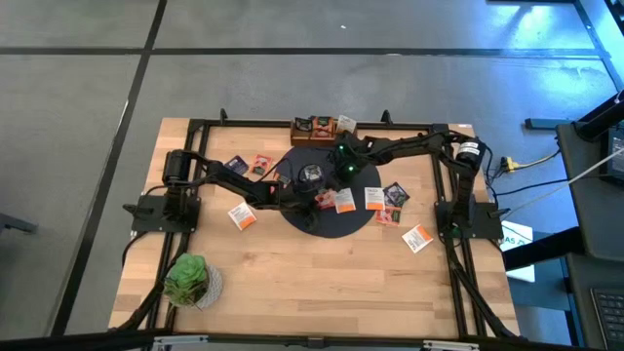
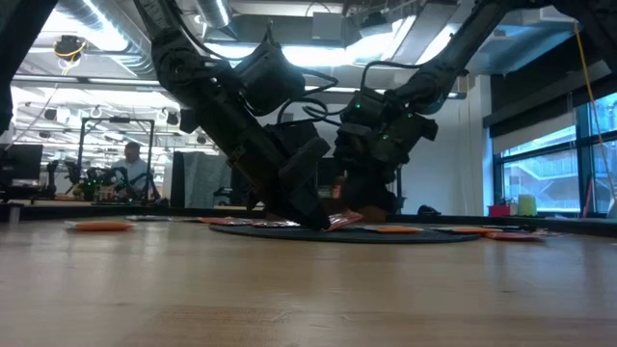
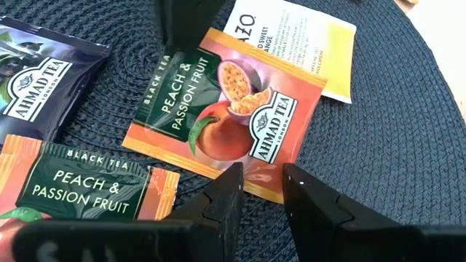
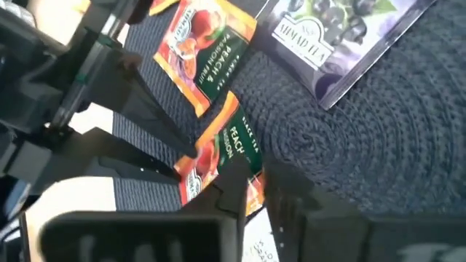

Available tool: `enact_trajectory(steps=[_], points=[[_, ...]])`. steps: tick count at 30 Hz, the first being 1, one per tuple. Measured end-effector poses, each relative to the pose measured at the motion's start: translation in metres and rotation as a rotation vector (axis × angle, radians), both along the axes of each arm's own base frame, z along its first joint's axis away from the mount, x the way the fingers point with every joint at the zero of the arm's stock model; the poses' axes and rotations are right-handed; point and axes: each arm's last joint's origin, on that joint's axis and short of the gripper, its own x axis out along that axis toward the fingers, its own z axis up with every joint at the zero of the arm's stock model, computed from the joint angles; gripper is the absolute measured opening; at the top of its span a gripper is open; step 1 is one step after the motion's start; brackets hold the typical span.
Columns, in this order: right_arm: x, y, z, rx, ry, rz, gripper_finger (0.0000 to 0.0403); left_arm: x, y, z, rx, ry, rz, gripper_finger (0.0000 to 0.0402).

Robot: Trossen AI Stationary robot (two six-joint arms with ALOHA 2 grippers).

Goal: Pick & Place Tea
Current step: Put the orange tea bag into the middle section of the wooden organizer

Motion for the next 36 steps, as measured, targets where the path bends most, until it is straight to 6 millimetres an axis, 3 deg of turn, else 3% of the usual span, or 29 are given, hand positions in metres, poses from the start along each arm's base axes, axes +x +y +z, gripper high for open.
enact_trajectory(steps=[5,10,16,21,25,28,32,36], points=[[0.0,0.0,0.0,-0.01,-0.004,0.015,0.0008,0.0,0.0,0.0,-0.001,0.0,-0.001,0.0095],[-0.001,0.0,0.001,-0.009,-0.003,0.018,0.0005,0.0,0.0,0.0,-0.001,0.0,-0.001,0.0095],[-0.007,-0.012,0.031,-0.039,-0.083,0.012,0.0003,-0.006,0.007,0.016,-0.05,-0.003,-0.061,0.0095],[-0.015,-0.032,0.073,-0.156,-0.2,-0.017,0.0002,-0.012,0.018,0.055,-0.041,-0.099,-0.074,0.0095],[-0.013,-0.053,0.113,-0.382,-0.297,-0.034,0.0002,-0.019,0.027,0.087,0.014,-0.19,-0.085,0.0095],[-0.009,-0.067,0.132,-0.539,-0.312,-0.045,0.0002,-0.026,0.033,0.11,0.068,-0.258,-0.09,0.0095],[-0.004,-0.082,0.139,-0.689,-0.278,-0.065,0.0001,-0.036,0.039,0.132,0.125,-0.313,-0.09,0.0095],[-0.007,-0.099,0.126,-0.71,-0.228,-0.094,0.0001,-0.044,0.043,0.139,0.145,-0.291,-0.086,0.0095]])
